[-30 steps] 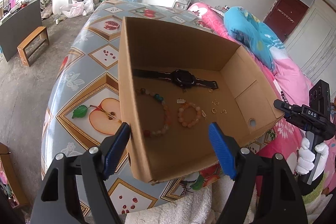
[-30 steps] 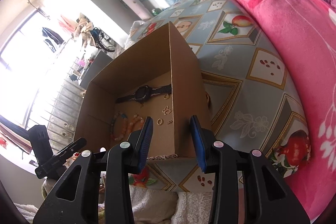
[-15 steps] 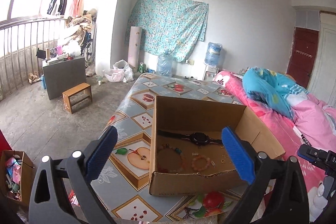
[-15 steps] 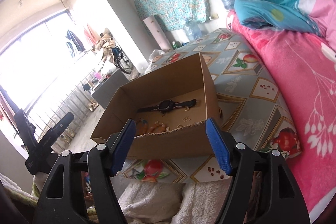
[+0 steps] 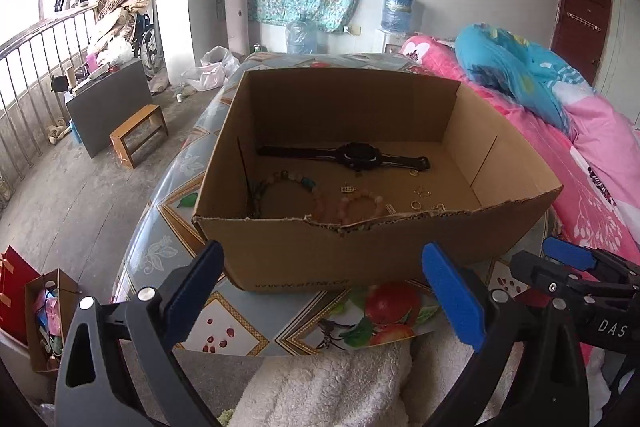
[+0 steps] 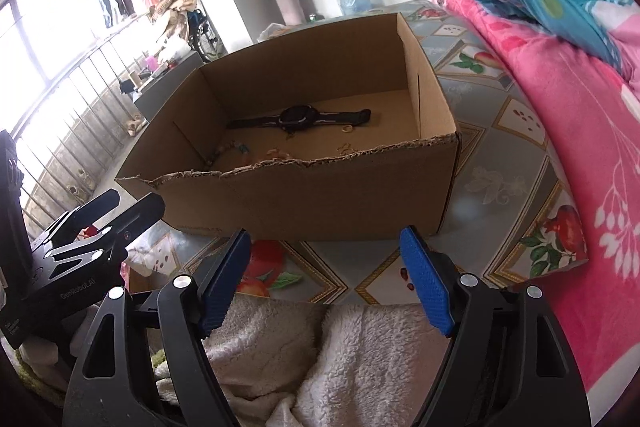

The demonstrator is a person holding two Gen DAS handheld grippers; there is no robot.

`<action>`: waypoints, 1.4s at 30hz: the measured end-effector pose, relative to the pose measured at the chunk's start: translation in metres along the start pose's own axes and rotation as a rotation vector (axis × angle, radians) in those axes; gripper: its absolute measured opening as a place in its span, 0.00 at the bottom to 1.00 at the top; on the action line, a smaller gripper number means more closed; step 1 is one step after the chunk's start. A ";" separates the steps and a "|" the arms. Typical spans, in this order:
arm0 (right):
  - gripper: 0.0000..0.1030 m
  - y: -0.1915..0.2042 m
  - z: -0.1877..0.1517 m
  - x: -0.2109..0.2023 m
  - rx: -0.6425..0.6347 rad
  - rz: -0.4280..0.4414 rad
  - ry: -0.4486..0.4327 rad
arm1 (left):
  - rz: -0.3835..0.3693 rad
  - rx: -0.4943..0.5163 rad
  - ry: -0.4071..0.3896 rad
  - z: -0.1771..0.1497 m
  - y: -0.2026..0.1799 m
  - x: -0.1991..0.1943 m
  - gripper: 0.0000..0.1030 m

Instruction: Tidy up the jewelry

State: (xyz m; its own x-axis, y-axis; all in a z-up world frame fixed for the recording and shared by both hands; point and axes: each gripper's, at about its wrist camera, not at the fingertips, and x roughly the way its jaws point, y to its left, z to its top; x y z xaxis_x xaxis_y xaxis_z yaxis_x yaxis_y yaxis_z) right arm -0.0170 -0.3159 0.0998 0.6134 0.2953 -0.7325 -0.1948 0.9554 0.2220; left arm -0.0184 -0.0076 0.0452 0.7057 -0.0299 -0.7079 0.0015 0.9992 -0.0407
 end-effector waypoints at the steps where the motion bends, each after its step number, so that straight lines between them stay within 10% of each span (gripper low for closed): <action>1: 0.71 0.000 0.000 0.002 0.002 -0.004 0.004 | 0.003 -0.005 0.022 0.000 0.000 0.004 0.95; 42: 0.71 0.019 0.008 0.021 -0.043 -0.078 0.052 | 0.036 -0.035 0.153 0.003 -0.003 0.030 0.95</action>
State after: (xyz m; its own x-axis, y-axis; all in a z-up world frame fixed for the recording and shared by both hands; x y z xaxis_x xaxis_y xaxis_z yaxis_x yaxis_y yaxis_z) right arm -0.0011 -0.2917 0.0937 0.5875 0.2182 -0.7792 -0.1817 0.9739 0.1357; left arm 0.0050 -0.0115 0.0258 0.5885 -0.0007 -0.8085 -0.0482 0.9982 -0.0359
